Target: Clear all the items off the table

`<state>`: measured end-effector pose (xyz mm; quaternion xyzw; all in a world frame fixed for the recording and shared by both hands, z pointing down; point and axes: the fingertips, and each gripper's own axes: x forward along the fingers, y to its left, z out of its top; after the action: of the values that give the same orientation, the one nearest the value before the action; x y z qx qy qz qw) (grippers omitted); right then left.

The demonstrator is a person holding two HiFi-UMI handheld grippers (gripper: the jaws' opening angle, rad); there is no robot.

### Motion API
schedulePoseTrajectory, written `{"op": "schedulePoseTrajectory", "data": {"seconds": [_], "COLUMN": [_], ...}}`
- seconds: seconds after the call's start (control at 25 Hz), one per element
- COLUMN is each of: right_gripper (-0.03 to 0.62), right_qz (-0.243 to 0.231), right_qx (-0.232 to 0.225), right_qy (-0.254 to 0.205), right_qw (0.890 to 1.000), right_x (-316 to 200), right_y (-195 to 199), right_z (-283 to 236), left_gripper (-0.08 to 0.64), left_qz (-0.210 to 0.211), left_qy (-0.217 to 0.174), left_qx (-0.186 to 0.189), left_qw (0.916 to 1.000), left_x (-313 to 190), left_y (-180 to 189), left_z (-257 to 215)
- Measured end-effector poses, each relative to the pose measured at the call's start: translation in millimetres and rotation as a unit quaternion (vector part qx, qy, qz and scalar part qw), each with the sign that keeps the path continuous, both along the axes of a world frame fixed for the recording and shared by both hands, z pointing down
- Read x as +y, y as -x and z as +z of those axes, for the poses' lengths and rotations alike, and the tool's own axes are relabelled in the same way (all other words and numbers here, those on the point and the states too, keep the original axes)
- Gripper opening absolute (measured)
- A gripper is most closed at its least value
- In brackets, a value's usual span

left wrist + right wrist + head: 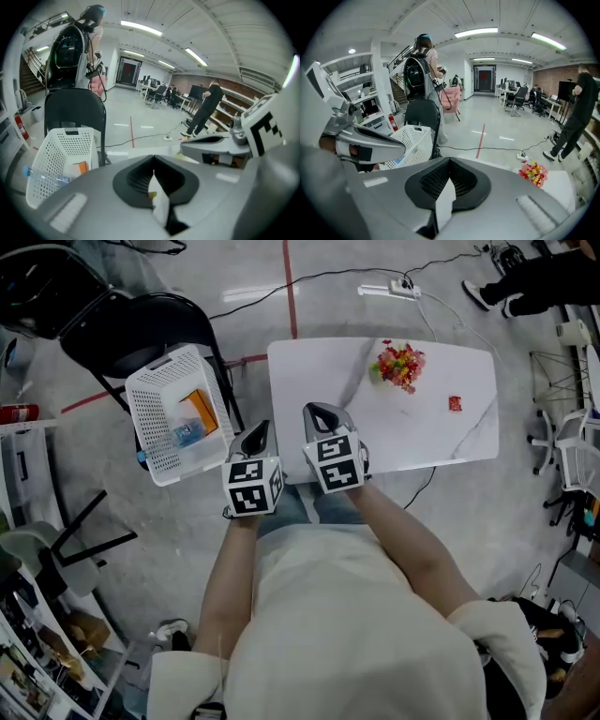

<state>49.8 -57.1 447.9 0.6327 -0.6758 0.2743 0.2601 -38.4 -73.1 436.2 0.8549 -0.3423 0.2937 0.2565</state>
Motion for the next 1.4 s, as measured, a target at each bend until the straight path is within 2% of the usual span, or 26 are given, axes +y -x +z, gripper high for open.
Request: {"op": "schedulePoseTrajectory", "data": {"seconds": [0.48,0.88,1.4], "right_gripper": [-0.002,-0.002,0.000], "right_qz": [0.047,0.070,0.068], "right_qx": [-0.004,-0.009,-0.022], "right_qy": [-0.005,-0.001,0.015], "right_qw": [0.999,0.997,0.997], "right_x": [51.0,97.6,126.9], "right_y": [-81.5,-142.7,-214.2], "right_z": [0.7,11.9,60.5], "left_gripper": [0.009,0.009,0.009], "left_qz": [0.053,0.076,0.121], "left_qy": [-0.002,0.002,0.023], "left_qx": [0.002,-0.002,-0.016], "left_qw": [0.9986,0.9971,0.9922], "left_x": [43.6,84.7,104.2], "left_y": [-84.0,-138.9,-203.4], "left_z": [4.2,14.0,55.5]}}
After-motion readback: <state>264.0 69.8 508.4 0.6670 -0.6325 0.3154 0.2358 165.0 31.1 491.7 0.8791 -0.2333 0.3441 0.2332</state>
